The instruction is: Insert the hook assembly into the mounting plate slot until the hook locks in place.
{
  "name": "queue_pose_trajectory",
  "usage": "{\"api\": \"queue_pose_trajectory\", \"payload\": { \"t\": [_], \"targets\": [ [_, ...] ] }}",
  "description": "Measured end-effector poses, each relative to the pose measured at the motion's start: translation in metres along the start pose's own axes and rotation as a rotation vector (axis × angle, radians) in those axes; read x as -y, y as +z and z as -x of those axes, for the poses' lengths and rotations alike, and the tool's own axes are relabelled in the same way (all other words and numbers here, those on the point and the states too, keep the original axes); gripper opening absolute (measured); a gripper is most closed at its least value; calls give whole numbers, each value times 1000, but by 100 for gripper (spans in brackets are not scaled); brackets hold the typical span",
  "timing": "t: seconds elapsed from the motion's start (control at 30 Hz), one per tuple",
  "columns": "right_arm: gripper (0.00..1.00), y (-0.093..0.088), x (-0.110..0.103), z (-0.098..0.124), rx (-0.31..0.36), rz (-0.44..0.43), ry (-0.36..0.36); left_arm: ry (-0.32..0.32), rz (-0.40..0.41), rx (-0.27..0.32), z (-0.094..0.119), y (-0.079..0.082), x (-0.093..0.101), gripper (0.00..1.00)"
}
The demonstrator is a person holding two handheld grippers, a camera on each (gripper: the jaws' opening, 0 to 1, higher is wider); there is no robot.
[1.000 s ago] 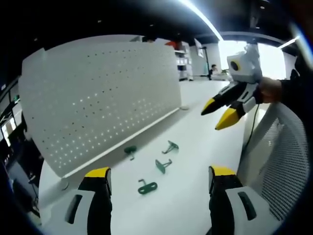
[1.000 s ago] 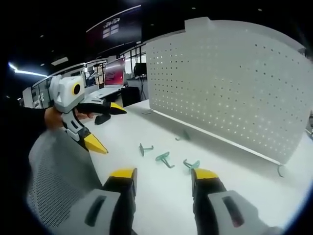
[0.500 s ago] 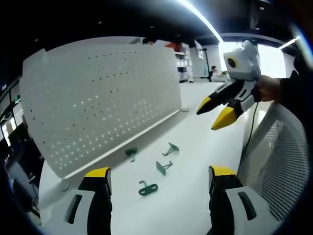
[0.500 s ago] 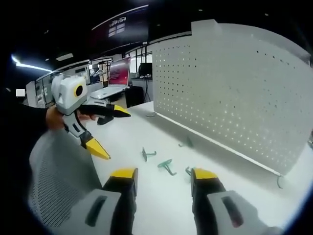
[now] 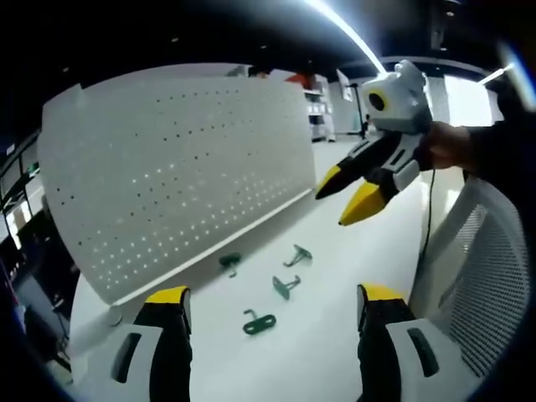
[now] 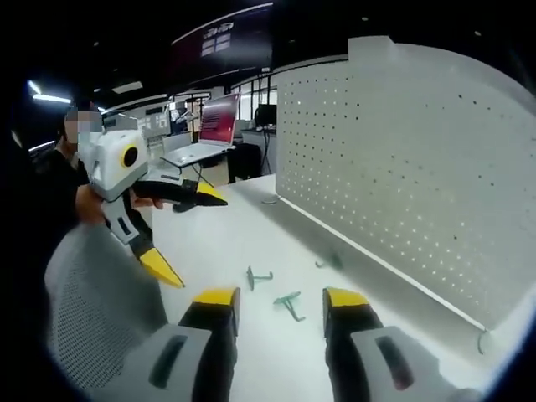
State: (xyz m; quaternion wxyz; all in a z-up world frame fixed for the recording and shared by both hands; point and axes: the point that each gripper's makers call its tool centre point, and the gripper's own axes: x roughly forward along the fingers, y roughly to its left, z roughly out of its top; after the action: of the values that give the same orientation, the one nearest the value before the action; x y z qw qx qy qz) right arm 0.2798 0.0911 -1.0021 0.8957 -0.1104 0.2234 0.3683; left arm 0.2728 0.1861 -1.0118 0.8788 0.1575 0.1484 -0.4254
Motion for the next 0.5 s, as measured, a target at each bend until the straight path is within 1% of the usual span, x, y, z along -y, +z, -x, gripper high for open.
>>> {"api": "queue_pose_trajectory", "payload": {
  "t": [0.3,0.5],
  "targets": [
    [33,-2,-6,-27,-34,28,66,6,-1,-9,0,-2,-1,82],
    [31,-4,-15,-44,-51,42,111,11,1,-8,0,-2,-3,82]
  ]
}}
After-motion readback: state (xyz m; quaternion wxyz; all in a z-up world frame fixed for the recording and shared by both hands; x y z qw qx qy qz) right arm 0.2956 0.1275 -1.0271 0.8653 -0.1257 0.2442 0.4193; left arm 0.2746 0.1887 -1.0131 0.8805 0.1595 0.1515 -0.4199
